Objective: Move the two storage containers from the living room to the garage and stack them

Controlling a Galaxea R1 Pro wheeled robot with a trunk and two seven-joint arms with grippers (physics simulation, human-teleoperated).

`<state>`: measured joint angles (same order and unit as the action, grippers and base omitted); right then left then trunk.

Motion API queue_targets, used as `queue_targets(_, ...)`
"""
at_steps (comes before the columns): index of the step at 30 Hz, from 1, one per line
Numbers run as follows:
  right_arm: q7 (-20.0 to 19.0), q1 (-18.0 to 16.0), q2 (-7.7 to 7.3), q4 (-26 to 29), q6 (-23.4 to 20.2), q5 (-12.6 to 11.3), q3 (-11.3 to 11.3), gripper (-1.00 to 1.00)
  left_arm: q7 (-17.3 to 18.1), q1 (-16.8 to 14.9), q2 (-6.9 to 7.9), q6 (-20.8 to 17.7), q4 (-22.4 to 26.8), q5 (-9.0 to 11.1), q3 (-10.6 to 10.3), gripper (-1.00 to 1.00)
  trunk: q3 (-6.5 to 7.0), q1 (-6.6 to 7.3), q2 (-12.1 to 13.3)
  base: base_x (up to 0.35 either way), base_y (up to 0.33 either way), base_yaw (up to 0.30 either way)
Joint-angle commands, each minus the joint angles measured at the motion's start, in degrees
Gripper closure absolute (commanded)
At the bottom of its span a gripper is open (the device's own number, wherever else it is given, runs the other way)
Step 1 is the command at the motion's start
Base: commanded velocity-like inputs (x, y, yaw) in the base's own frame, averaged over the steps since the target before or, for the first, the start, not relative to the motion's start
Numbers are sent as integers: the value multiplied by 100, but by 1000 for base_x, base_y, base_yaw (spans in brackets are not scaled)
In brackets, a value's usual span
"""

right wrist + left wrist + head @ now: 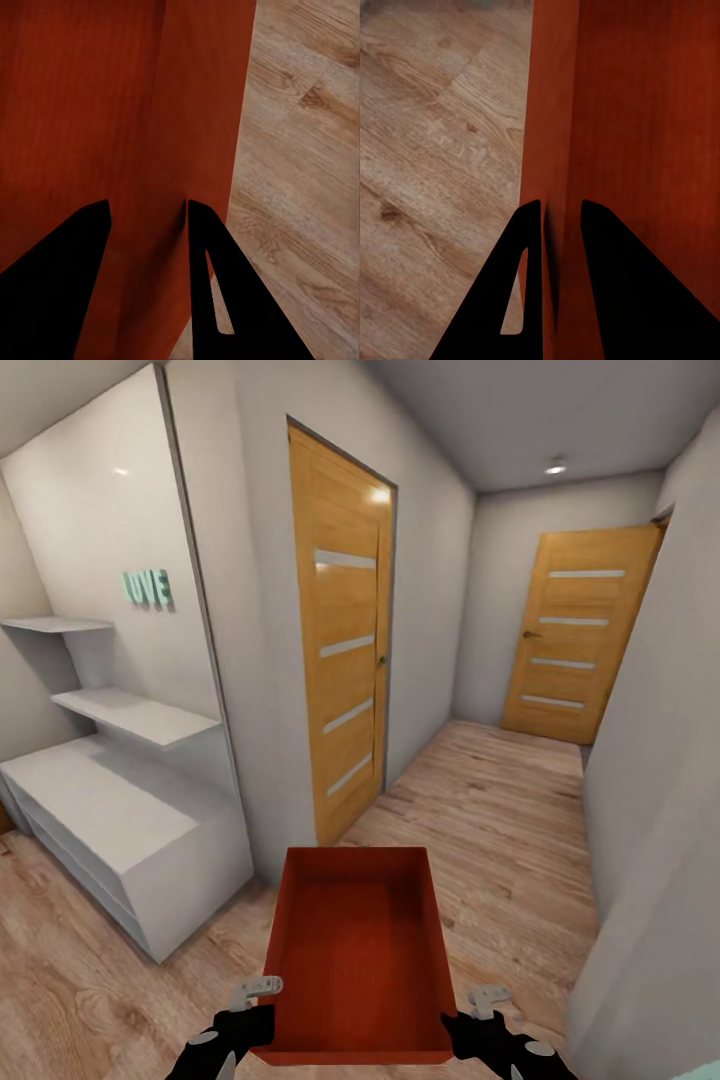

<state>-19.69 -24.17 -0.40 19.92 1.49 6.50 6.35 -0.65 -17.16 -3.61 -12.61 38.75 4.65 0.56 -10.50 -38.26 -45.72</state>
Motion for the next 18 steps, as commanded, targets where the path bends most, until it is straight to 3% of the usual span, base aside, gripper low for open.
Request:
queue_targets(1,-53,0,66,-14,9,106,-1,100,-32,-6,-47,-37,25,-22,40,100,-9,-4,-6,324,0,0)
queue_targets(6,-60,0,66,-14,9,106,-2,100,-32,-6,-52,-40,23,-25,40,100,-9,-4,-6,325,0,-42)
queue_targets(18,-61,0,66,-14,9,106,-3,100,-32,-6,-52,-40,25,-26,40,100,-9,-4,-6,325,0,-271)
